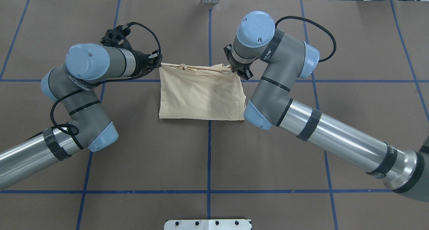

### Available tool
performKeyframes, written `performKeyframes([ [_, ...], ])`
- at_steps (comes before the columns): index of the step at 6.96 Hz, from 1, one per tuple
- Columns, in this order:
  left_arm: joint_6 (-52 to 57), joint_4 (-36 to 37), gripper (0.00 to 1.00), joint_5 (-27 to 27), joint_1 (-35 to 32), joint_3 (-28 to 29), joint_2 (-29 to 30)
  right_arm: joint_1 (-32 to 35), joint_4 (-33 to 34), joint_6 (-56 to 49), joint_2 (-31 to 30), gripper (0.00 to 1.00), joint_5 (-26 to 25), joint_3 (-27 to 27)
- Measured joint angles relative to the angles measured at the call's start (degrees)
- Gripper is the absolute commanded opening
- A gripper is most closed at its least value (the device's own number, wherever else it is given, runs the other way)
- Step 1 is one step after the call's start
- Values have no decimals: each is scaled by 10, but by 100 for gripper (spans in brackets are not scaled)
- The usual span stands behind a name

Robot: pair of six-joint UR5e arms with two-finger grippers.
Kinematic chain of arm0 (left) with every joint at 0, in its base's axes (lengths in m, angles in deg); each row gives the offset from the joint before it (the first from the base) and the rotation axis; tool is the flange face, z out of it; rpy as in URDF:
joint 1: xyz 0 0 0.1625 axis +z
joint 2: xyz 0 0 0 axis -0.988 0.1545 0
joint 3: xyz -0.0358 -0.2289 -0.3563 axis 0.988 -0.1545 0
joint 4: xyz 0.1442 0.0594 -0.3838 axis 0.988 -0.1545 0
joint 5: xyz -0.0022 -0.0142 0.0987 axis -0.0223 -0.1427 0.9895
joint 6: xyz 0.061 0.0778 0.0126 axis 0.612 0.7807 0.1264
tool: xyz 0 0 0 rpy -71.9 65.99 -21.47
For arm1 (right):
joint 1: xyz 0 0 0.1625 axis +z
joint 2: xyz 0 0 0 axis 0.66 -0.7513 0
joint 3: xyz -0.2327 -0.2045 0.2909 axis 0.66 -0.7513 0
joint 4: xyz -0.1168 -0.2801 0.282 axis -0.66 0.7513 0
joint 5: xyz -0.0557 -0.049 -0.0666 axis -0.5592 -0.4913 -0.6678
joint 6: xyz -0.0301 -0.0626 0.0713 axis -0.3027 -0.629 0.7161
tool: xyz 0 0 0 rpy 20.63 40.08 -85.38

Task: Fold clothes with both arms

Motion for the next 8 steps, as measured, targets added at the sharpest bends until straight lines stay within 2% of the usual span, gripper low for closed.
performKeyframes([
  [2, 27, -51, 58, 2, -23, 82, 26, 31, -65, -70, 56, 100, 6, -119],
  [3, 43, -59, 58, 0, -36, 95, 31, 63, -81, -116, 74, 100, 26, -154],
  [4, 50, -62, 57, -1, -43, 97, 33, 90, -85, -146, 81, 100, 54, -166],
  [6, 73, -61, 57, -31, -60, 79, 26, 126, -86, -186, 70, 100, 91, -163],
  [8, 208, -54, 57, -100, -98, 12, -32, 181, -82, -311, -22, 100, 154, -97],
])
